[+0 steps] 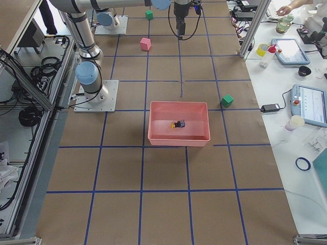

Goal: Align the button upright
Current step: 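Move the right gripper over the pink tray toward the push-button switch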

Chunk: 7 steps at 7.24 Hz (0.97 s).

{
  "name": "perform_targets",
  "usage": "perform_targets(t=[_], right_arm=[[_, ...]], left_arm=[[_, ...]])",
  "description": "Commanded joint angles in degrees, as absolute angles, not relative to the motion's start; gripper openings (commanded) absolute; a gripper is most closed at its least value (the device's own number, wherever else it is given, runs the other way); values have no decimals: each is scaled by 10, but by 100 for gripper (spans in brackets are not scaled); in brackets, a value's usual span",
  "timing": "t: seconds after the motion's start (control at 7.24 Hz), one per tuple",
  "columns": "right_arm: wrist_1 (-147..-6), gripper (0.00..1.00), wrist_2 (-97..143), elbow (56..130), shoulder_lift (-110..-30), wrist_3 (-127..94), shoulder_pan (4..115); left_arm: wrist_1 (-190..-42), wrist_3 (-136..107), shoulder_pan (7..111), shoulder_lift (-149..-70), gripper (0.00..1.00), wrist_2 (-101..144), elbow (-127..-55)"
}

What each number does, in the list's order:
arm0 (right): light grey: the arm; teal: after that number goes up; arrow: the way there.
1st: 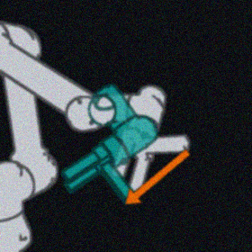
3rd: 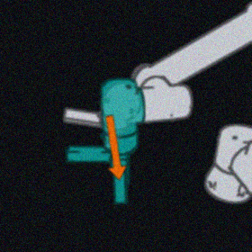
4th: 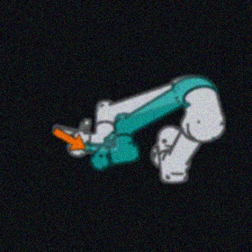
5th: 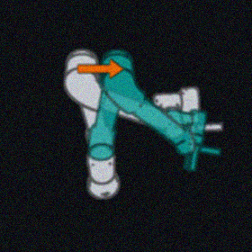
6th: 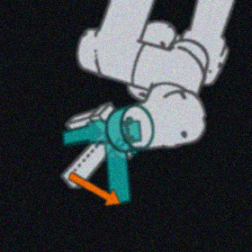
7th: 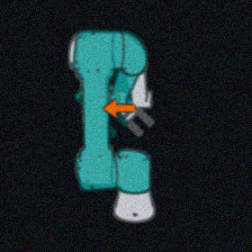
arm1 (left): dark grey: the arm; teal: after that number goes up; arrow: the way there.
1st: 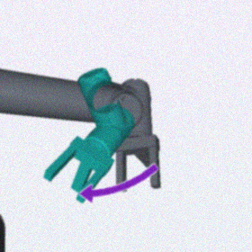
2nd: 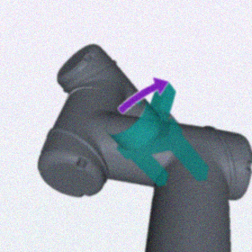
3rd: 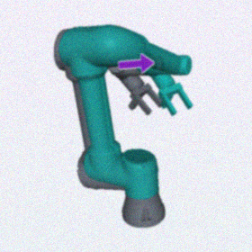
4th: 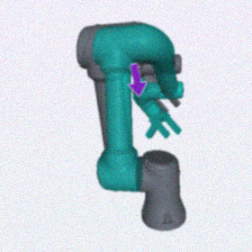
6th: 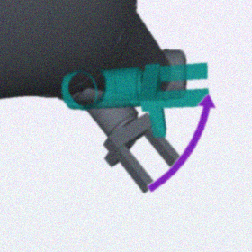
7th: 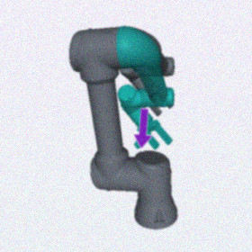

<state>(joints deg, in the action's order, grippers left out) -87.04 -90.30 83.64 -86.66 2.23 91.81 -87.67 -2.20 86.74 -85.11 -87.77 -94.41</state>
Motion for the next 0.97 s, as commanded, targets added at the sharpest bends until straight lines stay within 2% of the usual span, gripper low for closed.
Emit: perform_targets(t=[0.0,0.41,0.83], right_arm=[[-871,100,-904,837,-866,22,912],[-879,100,-903,831,-864,41,876],[-882,100,-894,861,-843,169,733]], left_arm=[[-877,-23,867,-853,100,-874,-945],[-880,-22,889,-861,100,-874,-956],[-874,-22,890,-866,100,-874,-966]])
